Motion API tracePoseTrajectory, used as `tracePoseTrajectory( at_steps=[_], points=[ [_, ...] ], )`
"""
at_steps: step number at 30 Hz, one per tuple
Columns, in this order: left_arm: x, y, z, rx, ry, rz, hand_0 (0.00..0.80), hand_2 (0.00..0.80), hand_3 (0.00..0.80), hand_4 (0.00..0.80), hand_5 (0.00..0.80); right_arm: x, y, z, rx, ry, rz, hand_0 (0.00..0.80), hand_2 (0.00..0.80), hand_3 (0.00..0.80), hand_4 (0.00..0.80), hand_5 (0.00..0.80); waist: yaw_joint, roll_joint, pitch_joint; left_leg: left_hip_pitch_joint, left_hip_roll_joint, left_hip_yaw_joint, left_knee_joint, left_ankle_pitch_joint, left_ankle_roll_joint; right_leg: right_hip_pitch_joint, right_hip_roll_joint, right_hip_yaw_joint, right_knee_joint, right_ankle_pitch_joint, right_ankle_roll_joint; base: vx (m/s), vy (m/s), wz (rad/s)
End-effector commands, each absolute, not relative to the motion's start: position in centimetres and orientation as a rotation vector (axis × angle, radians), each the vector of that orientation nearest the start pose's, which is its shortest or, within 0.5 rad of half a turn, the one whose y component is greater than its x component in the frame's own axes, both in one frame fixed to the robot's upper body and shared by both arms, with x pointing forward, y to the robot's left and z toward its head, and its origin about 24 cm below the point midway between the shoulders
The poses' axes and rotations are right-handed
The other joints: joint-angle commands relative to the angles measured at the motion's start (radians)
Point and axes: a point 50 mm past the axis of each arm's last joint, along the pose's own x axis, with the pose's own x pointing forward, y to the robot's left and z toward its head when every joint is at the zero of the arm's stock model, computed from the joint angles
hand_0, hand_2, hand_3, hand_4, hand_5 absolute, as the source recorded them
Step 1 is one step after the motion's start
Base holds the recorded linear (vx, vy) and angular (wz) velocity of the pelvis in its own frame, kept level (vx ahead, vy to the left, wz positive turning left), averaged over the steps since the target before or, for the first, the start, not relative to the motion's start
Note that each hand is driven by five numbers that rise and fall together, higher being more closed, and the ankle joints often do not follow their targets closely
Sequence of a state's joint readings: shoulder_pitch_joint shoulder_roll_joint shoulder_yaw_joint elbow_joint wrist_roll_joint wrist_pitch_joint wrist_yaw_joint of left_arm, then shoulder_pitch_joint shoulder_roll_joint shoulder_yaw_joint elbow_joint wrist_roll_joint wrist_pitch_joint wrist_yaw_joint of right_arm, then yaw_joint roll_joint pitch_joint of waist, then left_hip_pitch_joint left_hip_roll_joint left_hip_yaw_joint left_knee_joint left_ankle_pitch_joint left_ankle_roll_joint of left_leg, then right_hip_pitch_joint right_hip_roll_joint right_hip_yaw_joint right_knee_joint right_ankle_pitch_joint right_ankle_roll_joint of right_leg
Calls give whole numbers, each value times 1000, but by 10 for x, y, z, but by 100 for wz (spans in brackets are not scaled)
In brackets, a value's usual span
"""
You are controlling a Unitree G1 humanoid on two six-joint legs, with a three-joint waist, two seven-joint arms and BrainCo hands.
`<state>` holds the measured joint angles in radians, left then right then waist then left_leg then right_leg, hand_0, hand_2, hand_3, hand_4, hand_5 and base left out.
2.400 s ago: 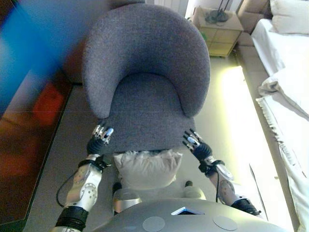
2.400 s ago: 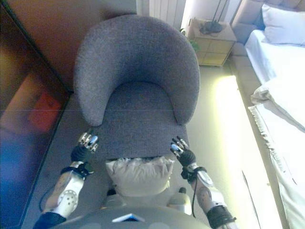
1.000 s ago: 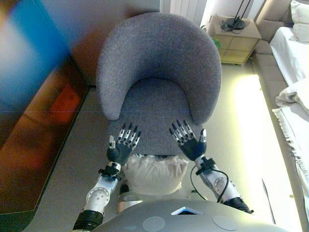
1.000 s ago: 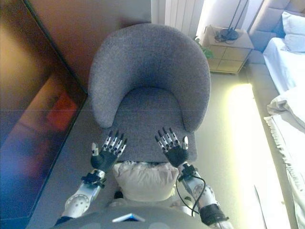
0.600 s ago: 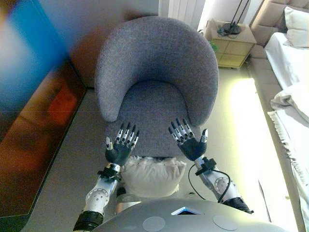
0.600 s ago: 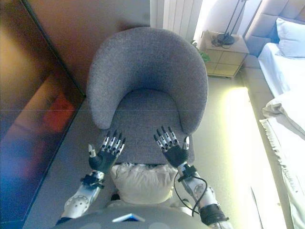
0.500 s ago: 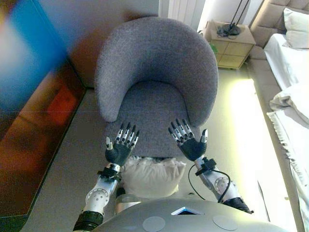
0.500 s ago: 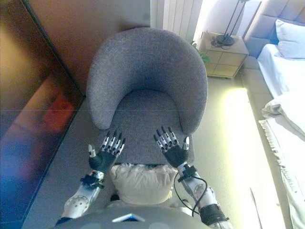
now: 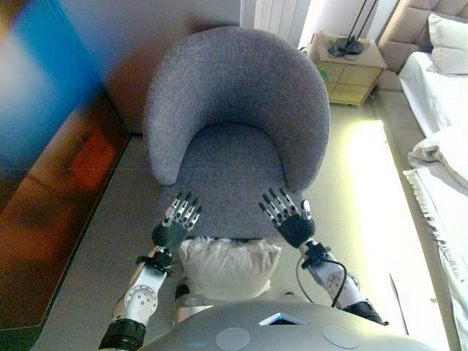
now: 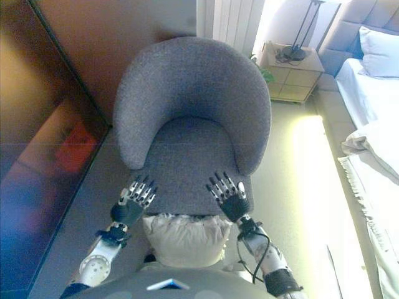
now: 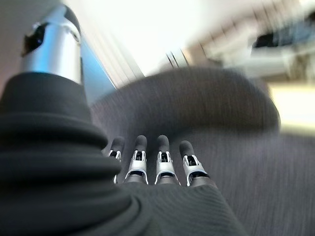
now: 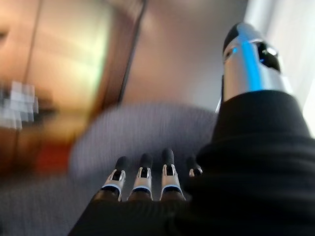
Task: Pick up the cushion and take it to the sofa
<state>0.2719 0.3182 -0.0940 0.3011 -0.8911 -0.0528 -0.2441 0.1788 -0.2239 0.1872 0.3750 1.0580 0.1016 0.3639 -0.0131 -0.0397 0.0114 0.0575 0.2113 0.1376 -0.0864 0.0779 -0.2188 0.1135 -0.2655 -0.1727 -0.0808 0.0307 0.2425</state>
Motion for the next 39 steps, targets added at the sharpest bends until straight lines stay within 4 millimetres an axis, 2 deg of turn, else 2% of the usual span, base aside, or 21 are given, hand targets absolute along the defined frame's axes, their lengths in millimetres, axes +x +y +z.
tracePoseTrajectory(
  at_steps=[1,4,6,8,11,15,20,25,28,30,31,35,39],
  points=[
    [190,240,-29,-314,284,86,0,0,0,0,0,194,-182,-48,574,380,152,0,0,0,0,0,-2,9,51,-73,21,41,123,-49,72,-77,-40,9,48,41,0,0,0,0],
    [194,243,-27,-269,278,136,0,0,0,0,0,199,-194,-45,309,350,112,0,0,0,0,0,5,5,79,-122,22,28,177,-59,69,-106,-55,9,82,38,2,-13,-4,0],
    [200,244,-30,-256,272,176,0,0,0,0,0,208,-204,-44,-39,334,64,0,0,0,0,0,11,4,104,-166,28,14,221,-68,62,-134,-70,12,111,38,3,-69,-2,4],
    [207,243,-34,-194,286,214,0,0,0,0,0,220,-211,-40,-183,332,2,0,0,0,0,0,20,7,131,-215,34,-1,256,-74,59,-168,-85,12,138,38,4,-141,-9,9],
    [222,245,-34,-115,271,230,0,0,0,0,0,239,-213,-34,-263,317,-56,0,0,0,0,0,22,11,190,-328,50,-33,352,-89,47,-257,-99,31,215,22,-5,-215,-18,4],
    [248,237,-23,-64,191,208,0,0,0,0,0,264,-216,-22,-340,288,-81,0,0,0,0,0,7,34,270,-511,65,-73,504,-121,36,-448,-114,78,364,-9,-16,-255,75,-11],
    [271,230,-11,-65,145,205,0,0,0,0,0,283,-225,-10,-369,259,-124,0,0,0,0,0,-1,52,314,-685,41,-108,636,-174,49,-661,-126,142,561,-60,-28,-166,84,7],
    [290,224,7,-51,88,183,0,0,0,0,0,308,-232,18,-412,187,-161,0,0,0,0,0,-7,87,347,-828,32,-132,771,-234,55,-839,-120,188,742,-103,-44,-134,64,13],
    [302,227,16,-70,71,225,0,0,0,0,0,325,-230,33,-428,168,-148,0,0,0,0,0,-11,101,362,-921,36,-140,862,-263,63,-948,-122,198,848,-132,-46,-123,62,1],
    [305,229,19,-82,62,241,0,0,0,0,0,329,-227,37,-449,168,-131,0,0,0,0,0,-11,105,367,-960,39,-144,902,-278,65,-992,-123,202,891,-147,-48,-50,34,-2],
    [306,229,20,-84,57,246,0,0,0,0,0,332,-225,39,-465,167,-118,0,0,0,0,0,-10,108,375,-971,47,-149,938,-316,58,-1007,-123,204,930,-183,-44,-28,30,-5],
    [308,234,20,-123,73,263,0,0,0,0,0,340,-222,47,-529,153,-93,0,0,0,0,0,-7,112,387,-1078,52,-167,1041,-343,61,-1123,-127,217,1038,-207,-57,-57,21,-4],
    [311,236,20,-219,76,254,0,0,0,0,0,348,-225,58,-520,144,-104,0,0,0,0,0,-8,110,398,-1165,53,-178,1126,-366,62,-1216,-128,229,1120,-225,-66,-66,1,-4]
  ],
)
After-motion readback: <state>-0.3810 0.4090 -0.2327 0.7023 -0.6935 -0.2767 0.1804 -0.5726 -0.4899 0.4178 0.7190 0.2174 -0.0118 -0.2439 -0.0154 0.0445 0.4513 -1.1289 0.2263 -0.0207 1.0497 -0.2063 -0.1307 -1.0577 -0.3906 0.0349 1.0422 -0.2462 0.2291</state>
